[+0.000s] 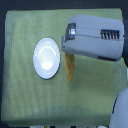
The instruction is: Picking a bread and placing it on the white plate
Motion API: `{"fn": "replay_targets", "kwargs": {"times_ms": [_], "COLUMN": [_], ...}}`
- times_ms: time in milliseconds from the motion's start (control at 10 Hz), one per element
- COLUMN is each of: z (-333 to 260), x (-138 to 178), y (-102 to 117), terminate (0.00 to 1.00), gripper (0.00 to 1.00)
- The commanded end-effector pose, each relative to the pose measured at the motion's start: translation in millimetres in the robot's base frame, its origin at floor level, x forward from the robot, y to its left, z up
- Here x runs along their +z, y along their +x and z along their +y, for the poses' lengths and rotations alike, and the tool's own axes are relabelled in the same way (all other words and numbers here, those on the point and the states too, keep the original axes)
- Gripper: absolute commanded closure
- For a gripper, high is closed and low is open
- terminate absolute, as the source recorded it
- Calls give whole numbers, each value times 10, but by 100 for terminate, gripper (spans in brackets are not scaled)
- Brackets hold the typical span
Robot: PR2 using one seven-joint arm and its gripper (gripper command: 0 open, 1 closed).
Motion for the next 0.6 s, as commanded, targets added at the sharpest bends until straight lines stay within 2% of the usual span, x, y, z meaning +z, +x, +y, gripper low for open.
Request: {"fn": "replay_targets", "kwargs": {"times_ms": [0, 100, 300, 500], "z": [657, 937, 1421, 1653], "x": [15, -33, -34, -55], "y": [182, 288, 316, 317], "terminate": [0, 0, 0, 0], "gripper": [100, 100, 100, 100]}}
